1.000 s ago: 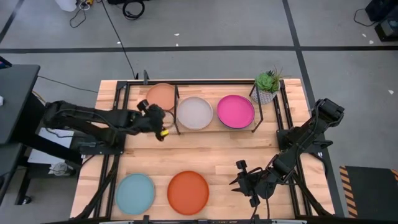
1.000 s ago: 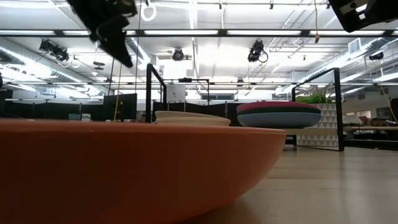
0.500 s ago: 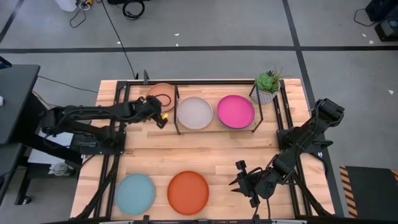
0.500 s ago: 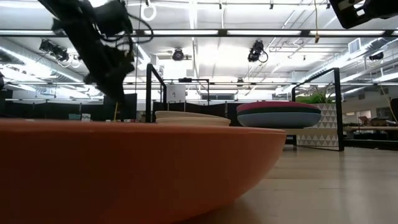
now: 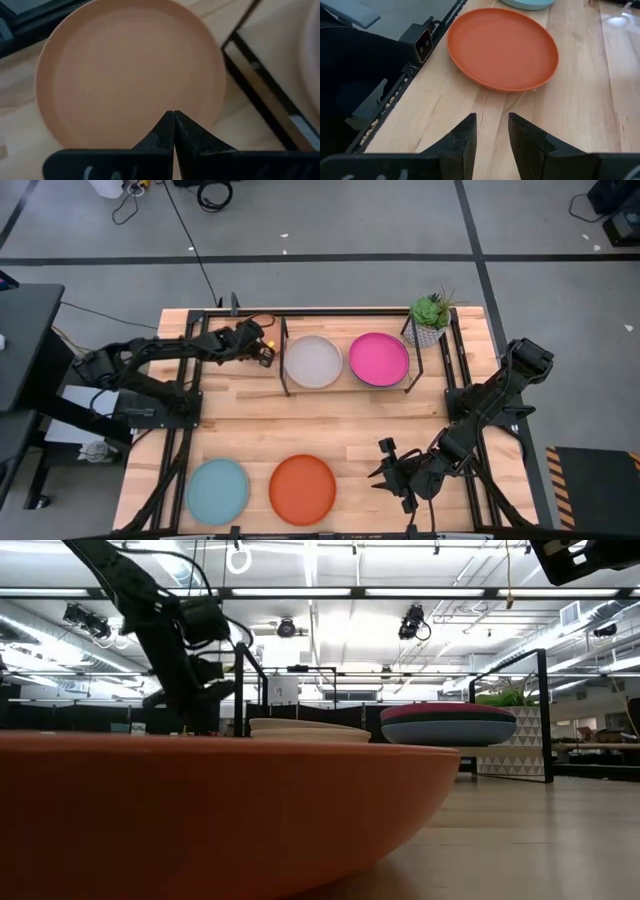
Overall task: Place and stack plates onto a shelf
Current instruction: Stack the brown plate on top of the gray plate on the shelf
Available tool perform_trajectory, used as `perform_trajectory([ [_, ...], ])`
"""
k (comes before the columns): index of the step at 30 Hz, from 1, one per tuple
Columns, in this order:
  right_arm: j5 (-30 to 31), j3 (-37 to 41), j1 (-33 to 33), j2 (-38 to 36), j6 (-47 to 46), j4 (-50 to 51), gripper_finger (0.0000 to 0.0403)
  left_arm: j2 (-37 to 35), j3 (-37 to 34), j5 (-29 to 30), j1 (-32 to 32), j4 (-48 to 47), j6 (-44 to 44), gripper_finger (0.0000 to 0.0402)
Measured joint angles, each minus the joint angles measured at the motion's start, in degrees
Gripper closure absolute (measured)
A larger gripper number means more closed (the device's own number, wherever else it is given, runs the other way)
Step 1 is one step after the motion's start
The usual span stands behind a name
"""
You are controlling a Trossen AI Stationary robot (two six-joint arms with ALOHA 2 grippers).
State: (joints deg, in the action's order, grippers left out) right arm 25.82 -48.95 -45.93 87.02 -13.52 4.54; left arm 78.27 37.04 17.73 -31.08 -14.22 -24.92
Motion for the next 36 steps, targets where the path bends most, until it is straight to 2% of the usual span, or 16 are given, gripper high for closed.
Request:
perform_trajectory([
  [11,-0.44,0.00,-0.04,0.01,-0.74,0.05,0.0284,9.31,0.02,-0.99,-4.50,2.91,-4.40,0.0392],
  [17,-0.48,0.00,-0.04,0.01,-1.73,0.24,0.0284,10.10,0.22,-10.58,-4.80,-0.46,-4.49,0.0392],
  [21,-0.48,0.00,-0.04,0.02,-1.73,0.24,0.0284,9.39,0.46,-17.06,-4.47,-8.47,-4.65,0.0392],
  [25,-0.48,0.00,-0.04,0.00,-1.75,0.26,0.0284,7.97,0.38,-19.35,-2.29,-17.66,-4.80,0.0392],
  [28,-0.48,0.00,-0.04,0.02,-1.75,0.24,0.0284,5.89,0.20,-20.63,0.18,-22.28,-6.43,0.0392],
  [32,-0.48,0.00,-0.04,0.01,-1.75,0.24,0.0284,2.48,-0.27,-25.89,4.42,-28.88,-9.11,0.0392],
  [36,-0.48,0.00,-0.07,0.00,-1.77,0.24,0.0284,-1.38,-0.07,-26.68,10.62,-35.80,-12.51,0.0392],
])
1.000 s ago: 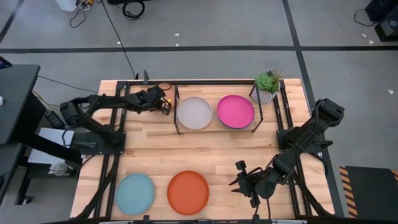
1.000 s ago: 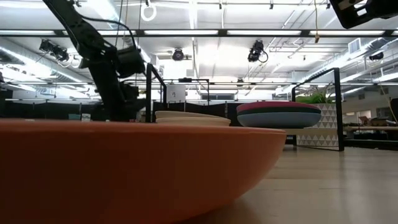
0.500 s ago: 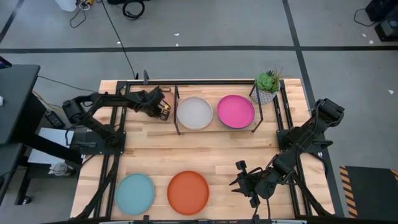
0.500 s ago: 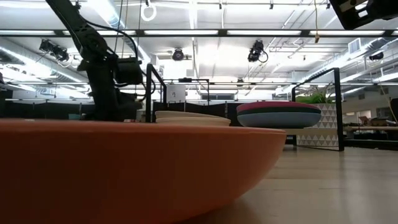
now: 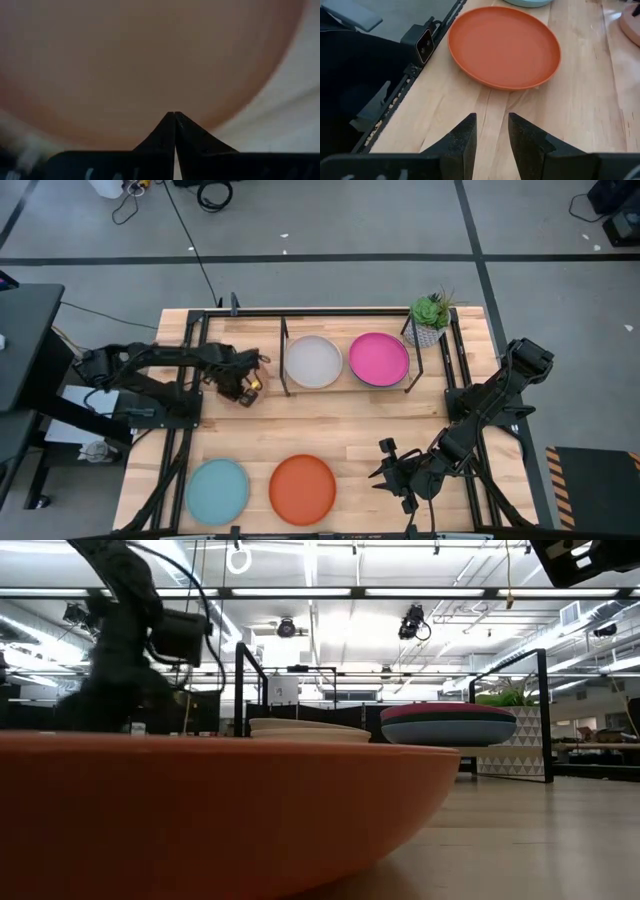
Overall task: Place and stack plates onto a shelf
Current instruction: Stack the brown plate on top of the gray plate on the shelf
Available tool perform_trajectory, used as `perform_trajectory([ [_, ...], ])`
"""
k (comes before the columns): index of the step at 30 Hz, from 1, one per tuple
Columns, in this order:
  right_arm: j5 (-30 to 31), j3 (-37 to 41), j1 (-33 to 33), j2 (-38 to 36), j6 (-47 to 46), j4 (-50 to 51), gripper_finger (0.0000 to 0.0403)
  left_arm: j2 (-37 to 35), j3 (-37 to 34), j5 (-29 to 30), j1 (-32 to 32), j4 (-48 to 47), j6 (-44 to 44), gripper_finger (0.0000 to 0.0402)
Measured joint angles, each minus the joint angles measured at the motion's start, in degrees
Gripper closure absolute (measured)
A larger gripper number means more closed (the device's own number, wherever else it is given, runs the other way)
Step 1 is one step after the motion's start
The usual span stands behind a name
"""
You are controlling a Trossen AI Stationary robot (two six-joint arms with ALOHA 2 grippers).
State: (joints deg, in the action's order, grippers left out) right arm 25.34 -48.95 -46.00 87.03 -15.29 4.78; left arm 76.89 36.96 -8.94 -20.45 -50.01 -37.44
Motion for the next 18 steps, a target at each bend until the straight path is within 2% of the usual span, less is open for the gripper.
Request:
perform_trajectory([
  [10,0.00,0.00,0.01,0.01,0.02,-0.02,0.0284,-8.92,0.09,-0.14,15.10,-4.29,-8.32,0.0392],
  [15,0.00,0.00,0.00,0.02,0.31,-0.09,0.0284,-10.25,0.09,0.25,23.46,-2.18,-10.19,0.0392],
  [18,0.00,0.00,0.00,0.01,0.37,-0.11,0.0284,-10.14,0.09,2.45,28.71,1.61,-9.39,0.0392],
])
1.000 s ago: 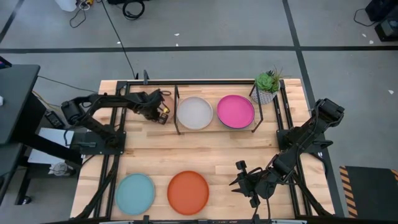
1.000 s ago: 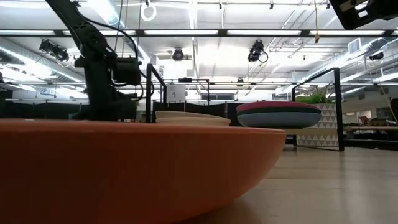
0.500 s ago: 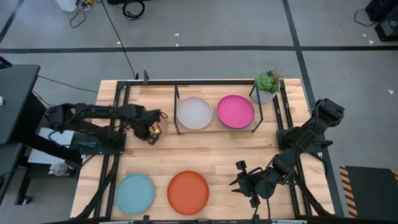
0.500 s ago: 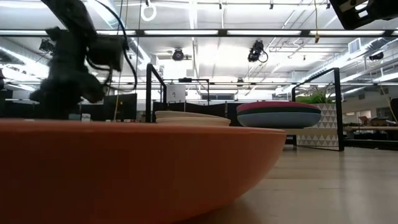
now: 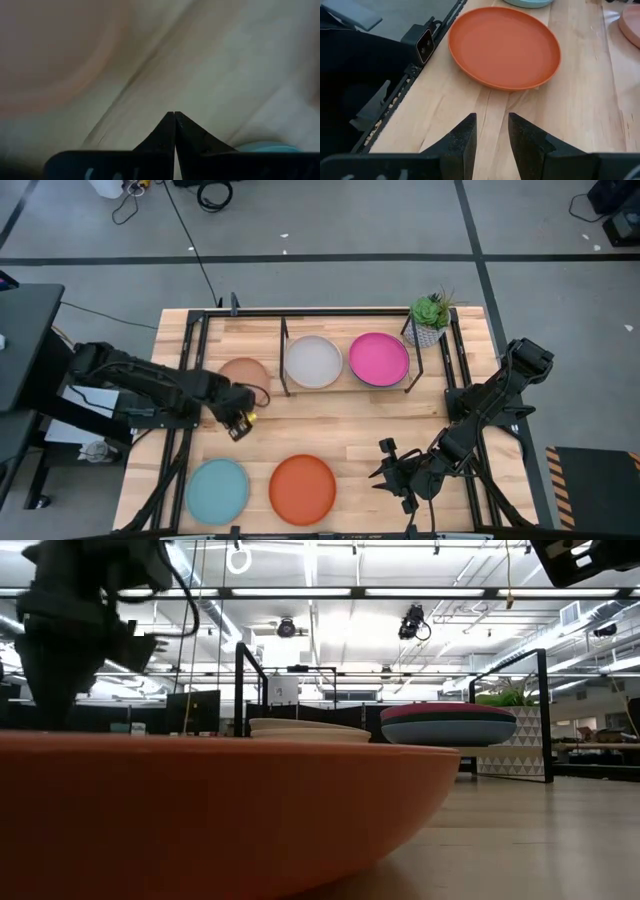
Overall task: Place and stack plates onto a shelf
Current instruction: Stack the brown plate on top of the gray plate on the shelf
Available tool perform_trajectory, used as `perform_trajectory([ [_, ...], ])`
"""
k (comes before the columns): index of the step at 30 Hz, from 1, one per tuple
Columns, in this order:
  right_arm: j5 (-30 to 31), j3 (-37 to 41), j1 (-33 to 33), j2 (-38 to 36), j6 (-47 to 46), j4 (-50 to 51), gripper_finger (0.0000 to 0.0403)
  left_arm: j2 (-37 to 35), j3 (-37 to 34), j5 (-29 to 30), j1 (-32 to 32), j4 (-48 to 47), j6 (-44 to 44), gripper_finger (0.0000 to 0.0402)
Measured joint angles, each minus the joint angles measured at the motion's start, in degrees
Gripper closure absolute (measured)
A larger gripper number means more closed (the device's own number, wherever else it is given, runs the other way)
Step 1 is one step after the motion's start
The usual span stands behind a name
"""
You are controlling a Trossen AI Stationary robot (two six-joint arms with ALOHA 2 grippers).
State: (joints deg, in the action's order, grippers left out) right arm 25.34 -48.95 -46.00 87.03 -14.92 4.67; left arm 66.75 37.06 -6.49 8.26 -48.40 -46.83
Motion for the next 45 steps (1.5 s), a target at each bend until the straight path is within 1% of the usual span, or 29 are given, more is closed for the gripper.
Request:
perform_trajectory([
  [3,0.00,0.00,0.00,0.01,0.37,-0.19,0.0284,0.06,0.00,3.46,4.23,5.70,3.59,0.0392],
  [6,0.00,0.00,0.00,0.01,0.51,-0.44,0.0284,0.06,0.02,7.86,7.46,9.64,4.42,0.0385],
  [11,0.02,0.00,0.01,0.00,1.16,-0.65,0.0284,0.89,0.02,19.87,10.47,8.17,4.55,0.0347],
  [14,0.02,0.00,0.02,0.01,1.60,-0.87,0.0284,1.47,0.04,24.52,11.35,6.81,4.65,0.0317],
  [16,0.02,0.00,0.02,-0.01,1.62,-0.85,0.0284,2.52,0.01,25.52,11.36,6.53,4.94,0.0294],
  [20,0.02,0.00,0.02,0.00,1.62,-0.93,0.0284,5.32,0.04,25.67,11.38,7.08,9.23,0.0256],
  [24,0.02,0.00,0.02,0.01,1.64,-1.16,0.0284,8.64,0.02,27.13,10.43,7.06,10.32,0.0241],
  [30,0.02,0.00,0.02,0.01,1.81,-1.20,0.0284,12.83,0.02,27.35,8.25,7.15,12.81,0.0240],
  [37,0.02,0.00,0.02,0.01,1.75,-1.18,0.0284,15.99,0.02,27.47,6.90,7.19,15.53,0.0244],
  [41,0.02,0.00,0.02,-0.01,1.67,-1.12,0.0284,16.69,0.02,26.98,6.92,7.07,16.02,0.0277],
  [45,0.03,0.00,0.02,0.00,1.67,-1.07,0.0284,16.66,0.02,24.64,6.90,7.45,15.59,0.0337],
])
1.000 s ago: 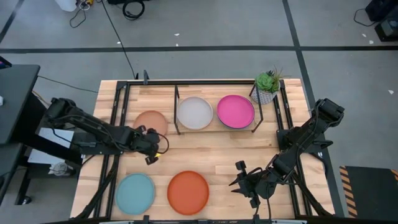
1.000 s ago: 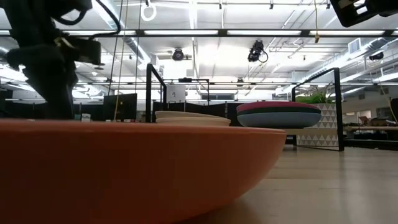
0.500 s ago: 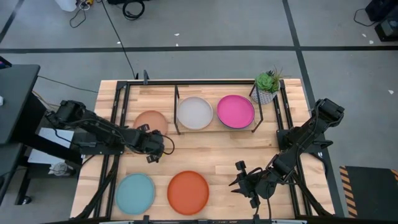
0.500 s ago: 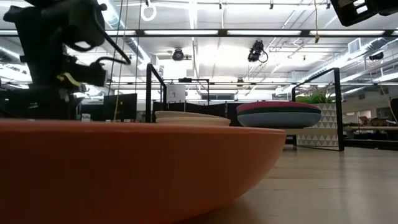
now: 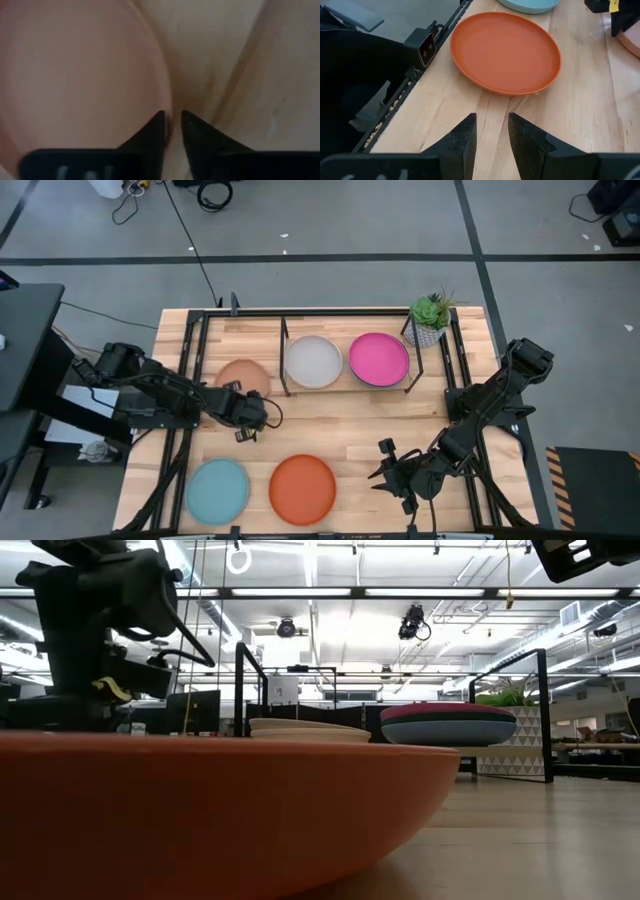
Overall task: Place and stack plates onto a shelf
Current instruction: Stack the brown plate on top of the gray plate on the shelf
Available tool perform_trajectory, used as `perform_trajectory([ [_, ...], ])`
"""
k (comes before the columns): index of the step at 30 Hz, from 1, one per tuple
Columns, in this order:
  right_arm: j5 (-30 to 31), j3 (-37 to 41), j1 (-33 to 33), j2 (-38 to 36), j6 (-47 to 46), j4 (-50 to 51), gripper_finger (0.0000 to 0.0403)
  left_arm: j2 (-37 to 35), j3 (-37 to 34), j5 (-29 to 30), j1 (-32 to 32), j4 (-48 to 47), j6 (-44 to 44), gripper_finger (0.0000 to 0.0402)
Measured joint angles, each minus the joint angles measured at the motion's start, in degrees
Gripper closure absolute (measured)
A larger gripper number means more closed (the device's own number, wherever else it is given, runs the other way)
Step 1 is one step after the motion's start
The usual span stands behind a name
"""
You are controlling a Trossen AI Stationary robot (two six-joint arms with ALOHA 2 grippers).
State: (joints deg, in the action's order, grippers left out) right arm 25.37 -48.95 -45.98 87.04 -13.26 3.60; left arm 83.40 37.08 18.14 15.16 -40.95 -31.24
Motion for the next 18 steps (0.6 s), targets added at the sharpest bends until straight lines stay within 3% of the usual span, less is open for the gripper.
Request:
perform_trajectory([
  [4,-0.01,0.00,0.00,-0.01,-0.02,-0.02,0.0284,-0.30,0.45,-7.09,0.00,-0.54,-1.53,0.0387],
  [10,0.00,0.00,0.00,-0.01,0.10,-0.07,0.0284,-0.16,6.90,-21.32,0.70,-3.45,-5.40,0.0368],
  [18,-0.01,0.00,0.00,-0.01,-0.02,-0.07,0.0284,-0.16,19.41,-26.80,3.95,-3.19,-3.63,0.0385],
])
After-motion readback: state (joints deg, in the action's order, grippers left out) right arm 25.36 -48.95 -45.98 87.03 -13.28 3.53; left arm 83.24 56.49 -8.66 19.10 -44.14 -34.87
